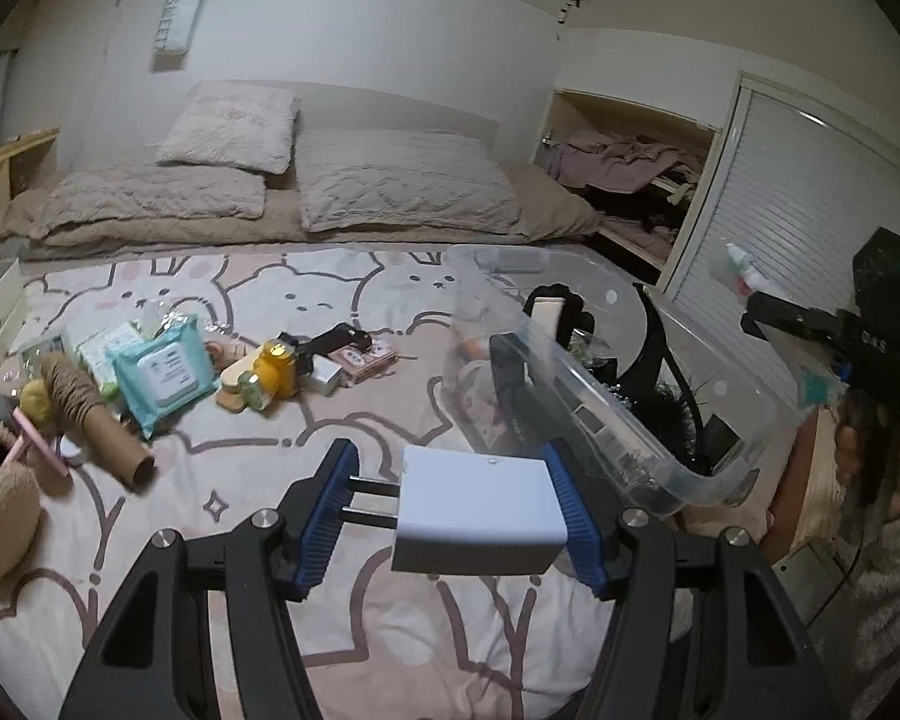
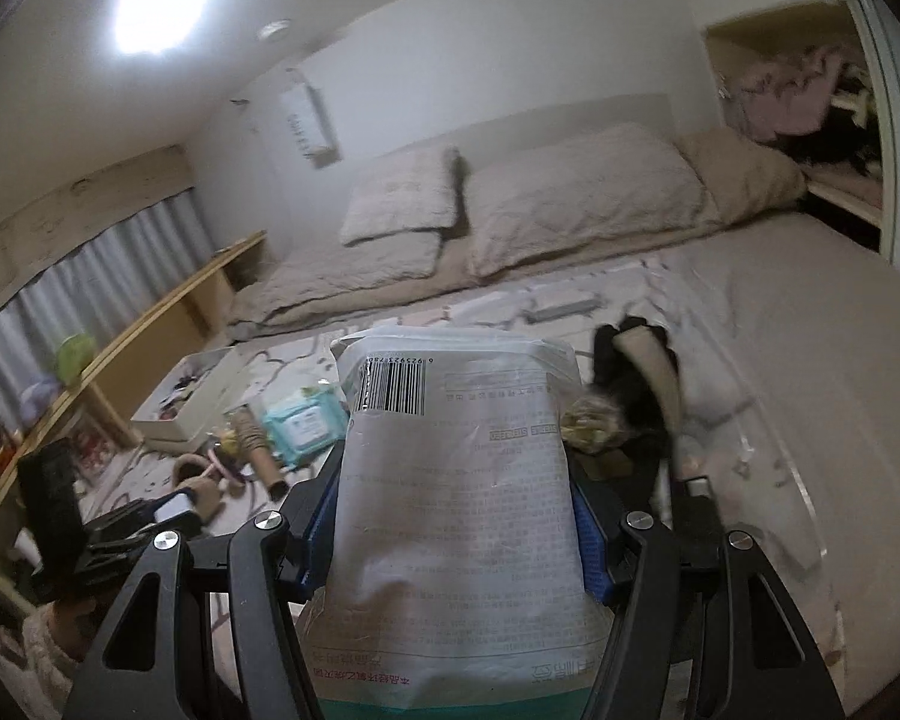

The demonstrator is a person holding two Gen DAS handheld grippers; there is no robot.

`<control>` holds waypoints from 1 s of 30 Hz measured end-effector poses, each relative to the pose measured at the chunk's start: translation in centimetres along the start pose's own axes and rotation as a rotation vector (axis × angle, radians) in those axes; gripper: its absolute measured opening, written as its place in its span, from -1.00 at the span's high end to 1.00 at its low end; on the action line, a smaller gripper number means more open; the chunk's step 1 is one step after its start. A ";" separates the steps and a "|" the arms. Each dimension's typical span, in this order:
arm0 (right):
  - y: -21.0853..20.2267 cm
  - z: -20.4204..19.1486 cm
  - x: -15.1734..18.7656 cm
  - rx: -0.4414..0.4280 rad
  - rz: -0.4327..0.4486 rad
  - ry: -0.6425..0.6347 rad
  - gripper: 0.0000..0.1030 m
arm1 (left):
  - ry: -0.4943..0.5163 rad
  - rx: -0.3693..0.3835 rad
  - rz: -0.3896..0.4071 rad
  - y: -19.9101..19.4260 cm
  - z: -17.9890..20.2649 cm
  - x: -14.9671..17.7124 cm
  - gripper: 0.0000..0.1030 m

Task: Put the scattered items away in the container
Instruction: 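Carry the charger and the zip bag with both grippers over the clear box, then open the left gripper to drop the charger while the right gripper lowers the bag into the box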

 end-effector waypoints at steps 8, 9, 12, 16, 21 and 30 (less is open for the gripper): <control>4.6 2.7 2.3 0.073 -0.192 0.000 -0.25 | 0.008 0.052 -0.008 1.8 2.5 -1.6 -0.23; 5.0 3.0 2.4 0.087 -0.206 -0.008 -0.25 | 0.011 0.057 -0.006 2.1 2.8 -1.9 -0.23; 6.2 3.6 2.6 0.134 -0.235 -0.021 -0.25 | 0.017 0.072 -0.008 2.6 3.5 -2.4 -0.23; 6.7 5.0 2.9 0.198 -0.256 -0.029 -0.74 | 0.025 0.092 -0.012 3.4 4.5 -3.2 -0.23; 6.6 6.2 3.8 0.204 -0.287 -0.033 -1.00 | 0.046 0.122 -0.012 4.6 6.4 -4.5 -0.23; 4.1 8.0 2.0 0.143 -0.201 0.060 -1.00 | 0.100 0.217 -0.051 8.1 12.2 -6.4 -0.22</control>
Point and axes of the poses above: each gripper's, at about its wrist camera, not at the fingertips, and y roughly the way its jaws point, z to its right, x to its underside, the point moved 10 cm from there along y, roughly the way its jaws point, and after that the axes turned 3 degrees about z, right-handed, at the moved point
